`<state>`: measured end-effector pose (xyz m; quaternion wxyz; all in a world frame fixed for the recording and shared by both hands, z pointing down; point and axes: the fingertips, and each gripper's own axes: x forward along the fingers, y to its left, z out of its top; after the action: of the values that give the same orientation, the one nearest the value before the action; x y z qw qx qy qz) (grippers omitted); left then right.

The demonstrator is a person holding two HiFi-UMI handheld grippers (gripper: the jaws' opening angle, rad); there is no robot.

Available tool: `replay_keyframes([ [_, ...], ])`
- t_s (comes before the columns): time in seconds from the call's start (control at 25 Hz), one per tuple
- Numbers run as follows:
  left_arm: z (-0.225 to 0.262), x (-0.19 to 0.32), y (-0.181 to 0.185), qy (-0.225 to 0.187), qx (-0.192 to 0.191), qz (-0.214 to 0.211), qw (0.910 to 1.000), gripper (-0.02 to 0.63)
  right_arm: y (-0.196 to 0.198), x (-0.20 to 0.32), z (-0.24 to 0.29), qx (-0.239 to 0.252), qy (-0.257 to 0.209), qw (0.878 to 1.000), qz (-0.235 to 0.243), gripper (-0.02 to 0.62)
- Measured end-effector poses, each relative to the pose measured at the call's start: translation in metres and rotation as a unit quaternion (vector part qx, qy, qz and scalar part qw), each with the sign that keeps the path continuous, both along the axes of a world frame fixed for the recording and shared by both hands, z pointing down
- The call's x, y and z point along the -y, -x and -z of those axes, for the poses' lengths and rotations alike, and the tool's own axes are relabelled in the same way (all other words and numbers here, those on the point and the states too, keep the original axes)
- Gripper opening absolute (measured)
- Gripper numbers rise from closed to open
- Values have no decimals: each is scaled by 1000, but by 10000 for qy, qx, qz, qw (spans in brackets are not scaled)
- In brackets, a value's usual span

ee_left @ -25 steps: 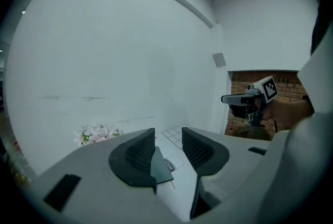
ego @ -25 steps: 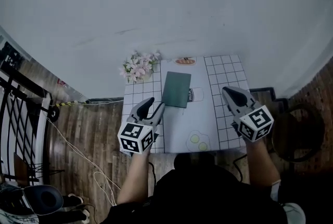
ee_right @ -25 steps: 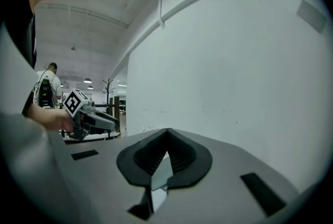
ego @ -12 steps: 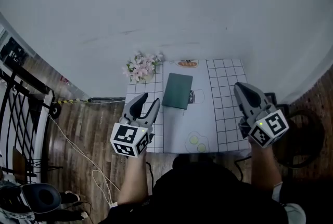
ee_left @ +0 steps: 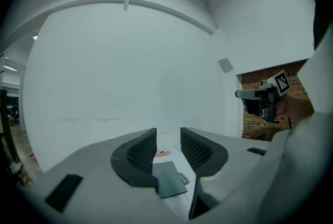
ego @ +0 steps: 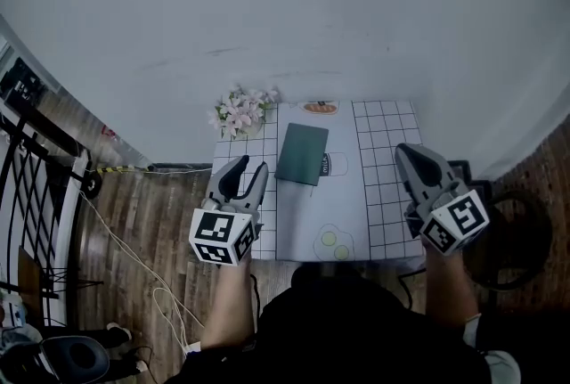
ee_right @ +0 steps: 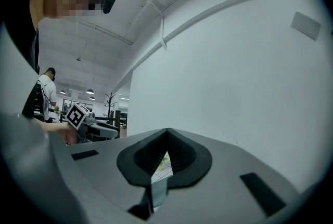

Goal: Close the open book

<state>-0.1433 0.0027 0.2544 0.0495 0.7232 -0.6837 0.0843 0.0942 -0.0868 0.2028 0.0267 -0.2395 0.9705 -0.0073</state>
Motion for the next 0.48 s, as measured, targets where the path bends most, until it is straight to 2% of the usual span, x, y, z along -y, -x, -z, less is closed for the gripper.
replay_keyframes([
  [0.48, -2, 3, -13, -20, 77, -154, 9998, 87, -4, -2, -14, -88, 121, 9999, -24, 3],
])
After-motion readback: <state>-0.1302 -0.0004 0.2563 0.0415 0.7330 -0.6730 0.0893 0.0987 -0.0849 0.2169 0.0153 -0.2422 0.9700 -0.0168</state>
